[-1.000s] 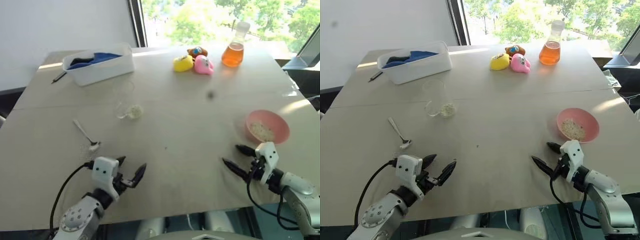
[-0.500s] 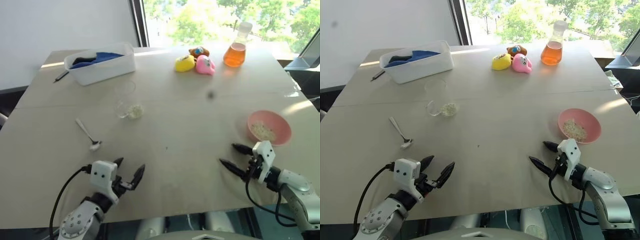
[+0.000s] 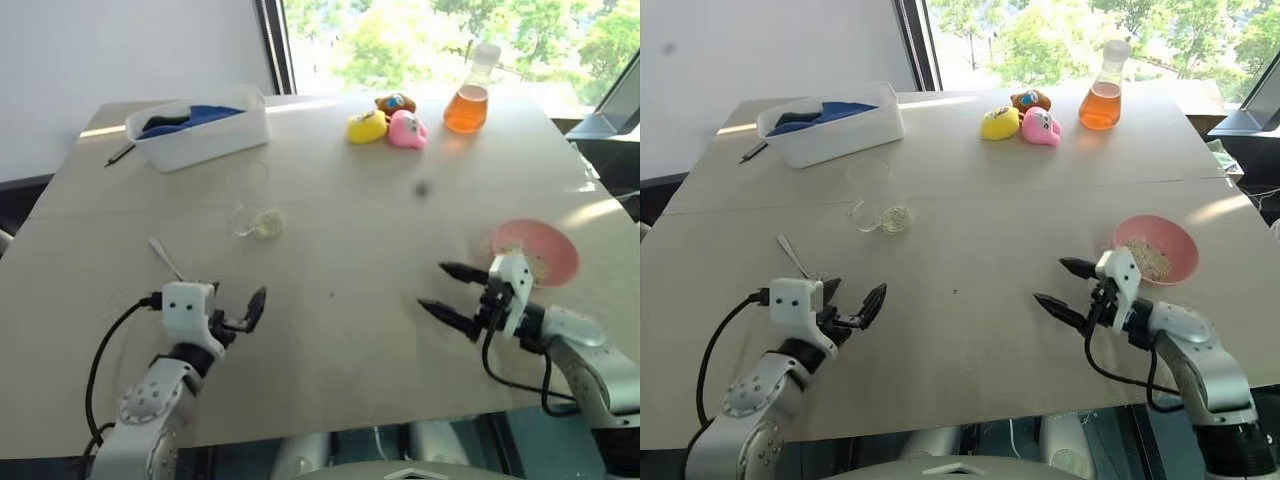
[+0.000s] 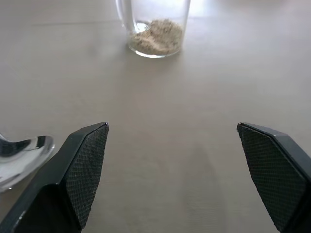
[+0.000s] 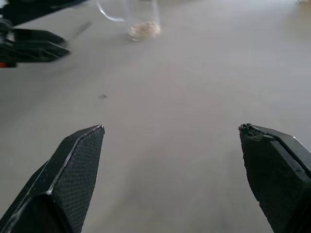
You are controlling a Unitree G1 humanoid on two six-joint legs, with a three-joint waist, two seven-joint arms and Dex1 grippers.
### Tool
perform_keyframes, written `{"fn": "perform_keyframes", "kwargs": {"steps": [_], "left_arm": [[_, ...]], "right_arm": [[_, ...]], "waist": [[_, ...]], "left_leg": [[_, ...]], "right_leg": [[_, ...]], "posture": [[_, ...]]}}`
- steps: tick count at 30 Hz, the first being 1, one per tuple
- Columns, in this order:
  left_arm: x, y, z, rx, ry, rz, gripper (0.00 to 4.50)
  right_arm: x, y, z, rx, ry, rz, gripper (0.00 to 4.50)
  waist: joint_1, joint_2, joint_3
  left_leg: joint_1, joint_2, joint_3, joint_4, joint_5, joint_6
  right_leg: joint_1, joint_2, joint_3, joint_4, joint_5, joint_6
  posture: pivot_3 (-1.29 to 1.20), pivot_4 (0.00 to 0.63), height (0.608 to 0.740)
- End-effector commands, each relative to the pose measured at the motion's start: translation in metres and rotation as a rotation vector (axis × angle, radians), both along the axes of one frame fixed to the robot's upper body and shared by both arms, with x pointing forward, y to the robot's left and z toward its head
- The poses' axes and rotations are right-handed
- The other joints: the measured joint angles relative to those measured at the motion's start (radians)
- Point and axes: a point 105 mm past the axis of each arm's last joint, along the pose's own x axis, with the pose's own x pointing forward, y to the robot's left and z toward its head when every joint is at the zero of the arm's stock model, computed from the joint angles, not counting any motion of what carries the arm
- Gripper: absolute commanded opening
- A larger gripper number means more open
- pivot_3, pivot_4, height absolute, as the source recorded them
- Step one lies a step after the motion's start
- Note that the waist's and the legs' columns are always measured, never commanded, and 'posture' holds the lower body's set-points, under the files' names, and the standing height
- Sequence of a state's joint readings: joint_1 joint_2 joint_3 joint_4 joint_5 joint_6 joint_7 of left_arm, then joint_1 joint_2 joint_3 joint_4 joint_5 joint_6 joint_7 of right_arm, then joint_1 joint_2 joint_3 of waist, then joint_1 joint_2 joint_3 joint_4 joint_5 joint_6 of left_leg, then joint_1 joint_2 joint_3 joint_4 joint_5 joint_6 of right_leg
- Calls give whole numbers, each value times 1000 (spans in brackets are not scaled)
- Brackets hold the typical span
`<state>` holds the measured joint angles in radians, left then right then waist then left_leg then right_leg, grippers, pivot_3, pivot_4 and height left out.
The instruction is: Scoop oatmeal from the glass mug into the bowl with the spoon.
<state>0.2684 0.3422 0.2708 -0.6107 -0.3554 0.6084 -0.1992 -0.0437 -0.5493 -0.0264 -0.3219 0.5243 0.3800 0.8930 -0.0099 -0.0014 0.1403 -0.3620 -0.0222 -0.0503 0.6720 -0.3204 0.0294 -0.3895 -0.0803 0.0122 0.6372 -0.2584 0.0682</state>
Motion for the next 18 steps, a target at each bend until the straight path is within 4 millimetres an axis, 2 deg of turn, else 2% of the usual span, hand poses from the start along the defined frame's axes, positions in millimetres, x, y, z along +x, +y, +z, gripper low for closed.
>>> {"fn": "perform_keyframes", "kwargs": {"steps": [1, 6, 10, 14, 16, 18], "left_arm": [[12, 33, 30, 31, -24, 134, 4436], [23, 68, 50, 46, 11, 267, 4436], [29, 74, 62, 57, 31, 267, 4436], [29, 89, 49, 24, 118, 325, 4436], [32, 95, 30, 23, 212, 333, 4436], [36, 101, 20, 7, 252, 362, 4436]], "right_arm": [[-3, 17, 26, 46, -38, 93, 4500], [-12, 32, 43, 44, -54, 213, 4500], [-15, 38, 55, 51, -61, 267, 4500], [-23, 46, 61, 40, -70, 322, 4500], [-25, 50, 62, 35, -75, 333, 4500], [-26, 51, 63, 35, -78, 333, 4500]], "waist": [[5, -3, 2], [2, -3, 2], [0, -5, 3], [0, -5, 3], [0, -5, 3], [0, -5, 3]], "left_leg": [[-1, 0, -2, 0, 1, -2], [-2, -1, -3, 1, 3, -4], [-2, -2, -3, 1, 3, -5], [-3, -2, -3, 1, 3, -5], [-3, -2, -3, 1, 3, -5], [-2, -2, -3, 1, 4, -6]], "right_leg": [[-1, 0, -1, 1, 0, 0], [-3, 0, -2, 5, 0, 0], [-4, 0, -2, 5, 0, 0], [-5, 0, -1, 5, 0, 0], [-5, 0, -1, 5, 0, 0], [-5, 0, -1, 6, 0, 0]], "posture": [[0, 150, 740], [0, 150, 740], [0, 150, 740], [0, 150, 740], [0, 150, 740], [0, 150, 740]]}}
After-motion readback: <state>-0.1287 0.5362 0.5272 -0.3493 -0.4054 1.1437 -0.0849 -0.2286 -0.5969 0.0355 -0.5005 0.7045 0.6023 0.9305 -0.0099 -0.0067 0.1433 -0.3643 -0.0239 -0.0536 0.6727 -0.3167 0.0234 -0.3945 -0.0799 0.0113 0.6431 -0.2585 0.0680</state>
